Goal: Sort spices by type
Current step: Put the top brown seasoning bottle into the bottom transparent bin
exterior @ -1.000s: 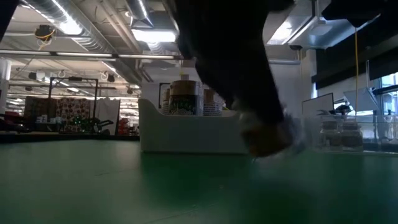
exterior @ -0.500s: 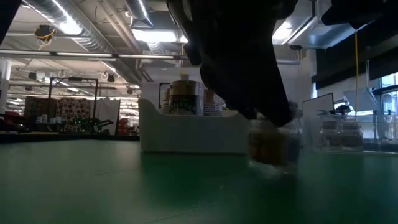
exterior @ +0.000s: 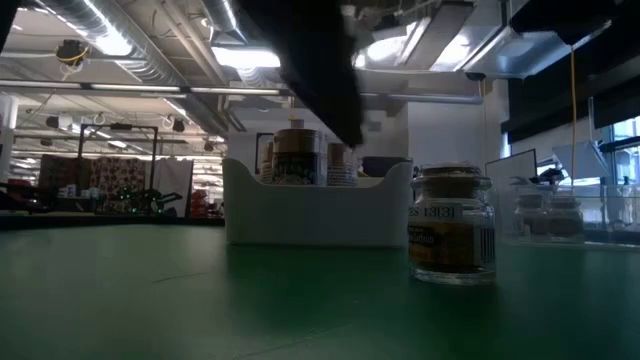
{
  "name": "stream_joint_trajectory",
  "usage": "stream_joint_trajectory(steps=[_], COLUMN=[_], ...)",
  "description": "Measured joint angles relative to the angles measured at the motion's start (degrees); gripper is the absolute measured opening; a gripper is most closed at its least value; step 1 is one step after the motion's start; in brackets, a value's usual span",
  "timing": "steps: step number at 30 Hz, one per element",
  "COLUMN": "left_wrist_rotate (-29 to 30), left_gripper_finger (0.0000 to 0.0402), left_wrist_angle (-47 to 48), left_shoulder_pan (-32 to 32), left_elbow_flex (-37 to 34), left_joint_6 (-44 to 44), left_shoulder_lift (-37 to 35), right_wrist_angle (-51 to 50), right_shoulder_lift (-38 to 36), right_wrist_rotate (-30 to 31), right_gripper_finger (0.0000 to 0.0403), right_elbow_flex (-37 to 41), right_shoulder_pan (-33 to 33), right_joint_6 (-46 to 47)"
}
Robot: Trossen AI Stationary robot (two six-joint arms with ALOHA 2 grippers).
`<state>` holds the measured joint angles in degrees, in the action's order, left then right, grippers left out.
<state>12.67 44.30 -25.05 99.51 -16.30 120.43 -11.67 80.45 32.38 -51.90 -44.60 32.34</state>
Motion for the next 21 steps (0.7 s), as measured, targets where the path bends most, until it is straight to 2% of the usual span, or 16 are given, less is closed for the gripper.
stream_joint_trajectory(steps=[5, 11, 16, 21], left_wrist_rotate=[2.91, 4.49, 8.62, 10.82], left_gripper_finger=[0.0249, 0.0249, 0.0249, 0.0249], left_wrist_angle=[0.37, -5.33, -8.83, -10.60], left_shoulder_pan=[-3.42, -6.67, -8.77, -10.58], left_elbow_flex=[-3.56, -11.58, -17.38, -22.49], left_joint_6=[1.09, -2.44, -7.54, -10.95], left_shoulder_lift=[-1.32, -1.41, -2.46, -4.86], right_wrist_angle=[5.77, 9.80, 6.18, -3.44], right_shoulder_lift=[4.70, 9.13, 12.38, 16.06], right_wrist_rotate=[-0.10, -5.98, -12.06, -15.54], right_gripper_finger=[0.0307, 0.0307, 0.0307, 0.0307], right_elbow_flex=[0.02, -1.62, -6.67, -14.17], right_shoulder_pan=[0.51, 3.96, 7.55, 10.74], right_joint_6=[-1.49, -2.99, -5.39, -5.62])
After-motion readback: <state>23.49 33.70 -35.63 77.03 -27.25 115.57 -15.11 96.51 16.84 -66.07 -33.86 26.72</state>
